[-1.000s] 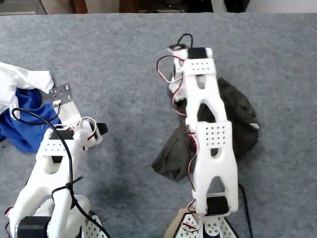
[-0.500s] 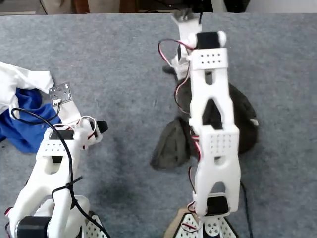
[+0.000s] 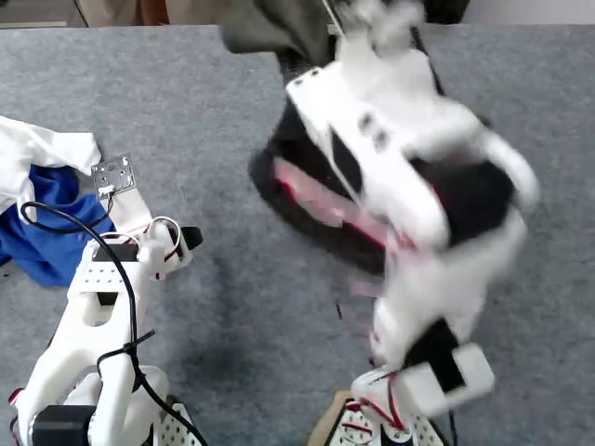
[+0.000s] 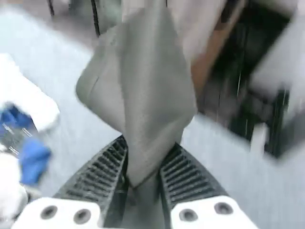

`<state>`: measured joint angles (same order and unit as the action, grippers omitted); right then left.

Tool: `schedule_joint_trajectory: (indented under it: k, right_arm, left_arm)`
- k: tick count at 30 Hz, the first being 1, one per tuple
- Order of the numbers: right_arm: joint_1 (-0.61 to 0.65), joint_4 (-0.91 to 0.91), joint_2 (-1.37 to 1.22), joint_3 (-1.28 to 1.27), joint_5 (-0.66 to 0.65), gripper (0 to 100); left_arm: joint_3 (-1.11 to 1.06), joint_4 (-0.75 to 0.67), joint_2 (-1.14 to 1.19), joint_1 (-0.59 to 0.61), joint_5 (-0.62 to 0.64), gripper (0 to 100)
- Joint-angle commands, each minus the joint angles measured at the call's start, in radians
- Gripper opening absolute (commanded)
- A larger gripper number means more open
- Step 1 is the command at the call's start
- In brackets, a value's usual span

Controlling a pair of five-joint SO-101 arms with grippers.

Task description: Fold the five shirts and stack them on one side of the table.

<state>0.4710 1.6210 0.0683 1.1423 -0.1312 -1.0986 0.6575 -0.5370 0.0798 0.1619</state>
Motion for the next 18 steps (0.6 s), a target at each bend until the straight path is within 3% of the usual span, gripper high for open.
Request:
schedule_joint_trajectory:
  k: [1, 5, 10, 18]
  right_arm:
    - [0.033, -0.084, 0.114, 0.038, -0.012, 0.5]
    - [0.007, -0.081, 0.13, 0.038, -0.012, 0.5]
    - [-0.15, -0.054, 0.107, -0.033, -0.008, 0.5]
    - [-0.437, 0.025, 0.016, -0.452, -0.063, 0.5]
  left_arm:
    - [0.018, -0.014, -0.019, 0.005, 0.002, 27]
    - [0.018, -0.014, -0.019, 0.005, 0.002, 27]
    - [0.018, -0.014, -0.019, 0.005, 0.002, 27]
    - [0.018, -0.009, -0.019, 0.006, 0.002, 27]
